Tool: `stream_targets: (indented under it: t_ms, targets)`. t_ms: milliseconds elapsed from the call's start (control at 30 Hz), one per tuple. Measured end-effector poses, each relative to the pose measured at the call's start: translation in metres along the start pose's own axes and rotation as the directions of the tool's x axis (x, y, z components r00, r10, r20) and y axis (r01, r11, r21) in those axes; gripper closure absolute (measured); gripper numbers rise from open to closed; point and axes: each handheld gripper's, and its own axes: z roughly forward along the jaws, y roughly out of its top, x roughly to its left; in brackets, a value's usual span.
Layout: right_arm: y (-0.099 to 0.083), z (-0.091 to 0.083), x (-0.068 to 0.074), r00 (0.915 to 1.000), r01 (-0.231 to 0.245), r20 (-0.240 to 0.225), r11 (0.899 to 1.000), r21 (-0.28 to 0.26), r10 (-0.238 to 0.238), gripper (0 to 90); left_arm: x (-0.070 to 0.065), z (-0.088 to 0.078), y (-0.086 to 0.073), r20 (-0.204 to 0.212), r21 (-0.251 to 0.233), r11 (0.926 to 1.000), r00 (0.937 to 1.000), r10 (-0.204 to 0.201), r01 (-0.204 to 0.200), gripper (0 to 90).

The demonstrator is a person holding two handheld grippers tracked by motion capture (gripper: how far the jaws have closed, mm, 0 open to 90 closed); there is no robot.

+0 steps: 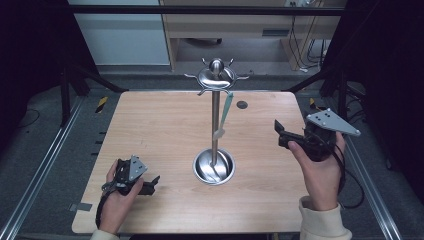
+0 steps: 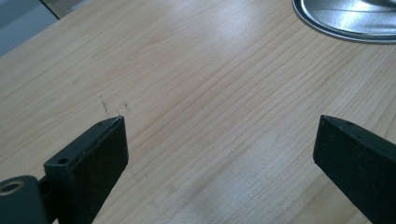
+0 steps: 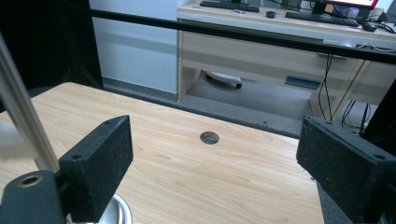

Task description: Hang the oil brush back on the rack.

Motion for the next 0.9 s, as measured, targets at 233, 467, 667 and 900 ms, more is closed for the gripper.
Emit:
stream_targets:
  t_ms: [233, 467, 667, 900]
  targets:
    - [-0.006, 0.003, -0.01, 0.9999, -0.01, 0.003, 1.0, 0.018, 0.01, 8.4, 0.0, 0.0, 0.0, 0.0, 0.001, 1.0, 1.0, 0.0, 0.0, 2.8]
    - [-0.016, 0.011, -0.02, 0.9998, -0.02, 0.007, 0.999, 0.042, 0.019, 7.5, 0.0, 0.0, 0.0, -0.001, 0.0, 1.0, 1.0, 0.0, 0.0, 2.8]
    - [-0.028, 0.021, -0.028, 0.9994, -0.023, 0.027, 0.997, 0.078, 0.021, 9.0, 0.0, 0.0, 0.0, -0.002, -0.001, 1.0, 1.0, -0.003, 0.003, 2.8]
    - [-0.044, 0.032, -0.035, 0.999, -0.017, 0.044, 0.993, 0.119, 0.012, 9.9, 0.0, 0.0, 0.0, -0.001, -0.001, 1.0, 1.0, -0.002, 0.002, 2.7]
